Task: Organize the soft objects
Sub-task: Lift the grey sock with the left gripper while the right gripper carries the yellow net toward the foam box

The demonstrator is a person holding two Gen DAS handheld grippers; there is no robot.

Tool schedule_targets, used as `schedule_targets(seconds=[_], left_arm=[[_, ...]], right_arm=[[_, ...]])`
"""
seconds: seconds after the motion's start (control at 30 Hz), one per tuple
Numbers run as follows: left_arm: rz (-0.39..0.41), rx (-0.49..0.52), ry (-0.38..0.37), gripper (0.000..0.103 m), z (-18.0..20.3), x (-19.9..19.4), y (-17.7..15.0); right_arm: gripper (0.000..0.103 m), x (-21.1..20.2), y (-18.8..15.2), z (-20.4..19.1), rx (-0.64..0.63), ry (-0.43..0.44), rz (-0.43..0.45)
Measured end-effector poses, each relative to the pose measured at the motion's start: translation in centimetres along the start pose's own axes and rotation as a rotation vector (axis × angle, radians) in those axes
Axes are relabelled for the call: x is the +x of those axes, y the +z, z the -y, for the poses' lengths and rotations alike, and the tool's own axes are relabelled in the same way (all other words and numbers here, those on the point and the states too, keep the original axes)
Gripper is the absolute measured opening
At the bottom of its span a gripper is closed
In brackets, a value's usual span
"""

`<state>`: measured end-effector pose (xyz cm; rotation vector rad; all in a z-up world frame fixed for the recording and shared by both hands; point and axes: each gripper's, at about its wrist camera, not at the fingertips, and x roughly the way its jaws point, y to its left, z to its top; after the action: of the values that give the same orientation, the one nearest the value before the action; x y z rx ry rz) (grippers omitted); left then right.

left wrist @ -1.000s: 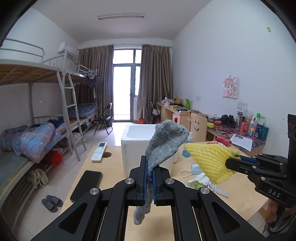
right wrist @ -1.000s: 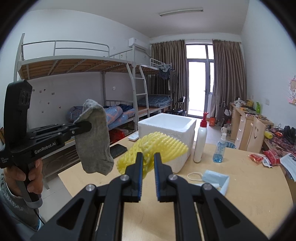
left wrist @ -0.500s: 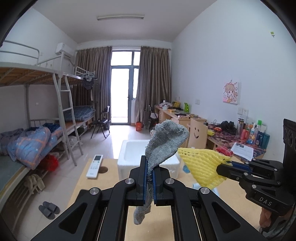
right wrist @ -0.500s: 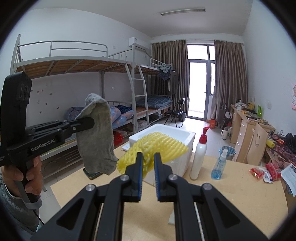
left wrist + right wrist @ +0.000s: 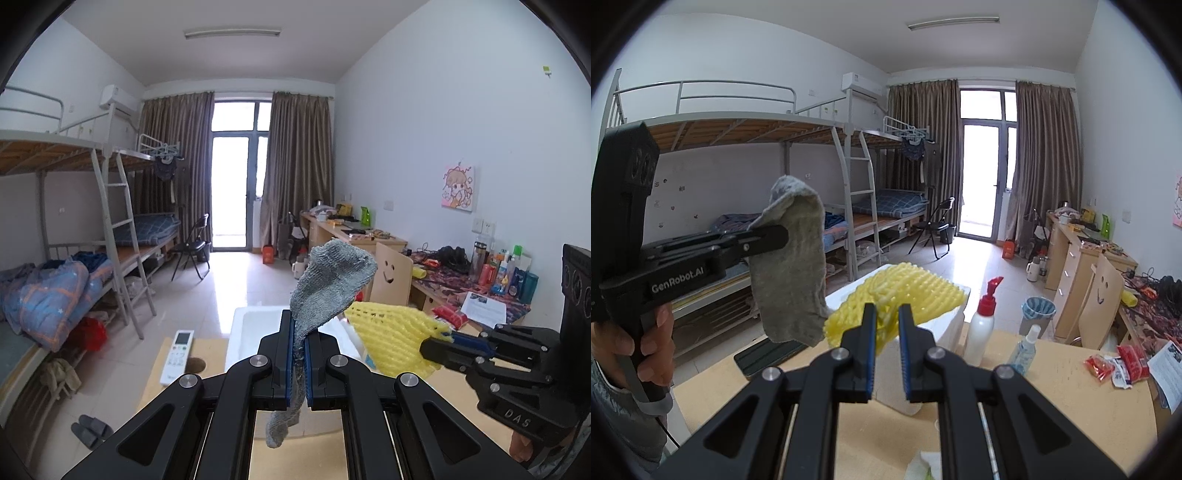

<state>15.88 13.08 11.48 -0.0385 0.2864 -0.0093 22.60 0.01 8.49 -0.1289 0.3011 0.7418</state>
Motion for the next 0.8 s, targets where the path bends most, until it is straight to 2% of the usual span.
schedule_targets(seconds=[0.27, 0.63, 0.8], left_arm=[[0.023, 0.017, 0.003, 0.005, -0.1, 2.1, 1.7], [-0.016, 0.002, 0.007, 0.005, -1.6, 5.8, 2.2], [-0.065, 0.005, -0.018, 0.005, -1.9, 8.0, 2.3]], right_arm=[[0.014, 1.7, 1.5, 0.7, -0.009, 0.001, -0.004], [0.014, 4.8, 2.4, 1.1, -0.015, 0.000, -0.040], [0.014, 5.7, 2.4, 1.3, -0.015, -0.006, -0.058]])
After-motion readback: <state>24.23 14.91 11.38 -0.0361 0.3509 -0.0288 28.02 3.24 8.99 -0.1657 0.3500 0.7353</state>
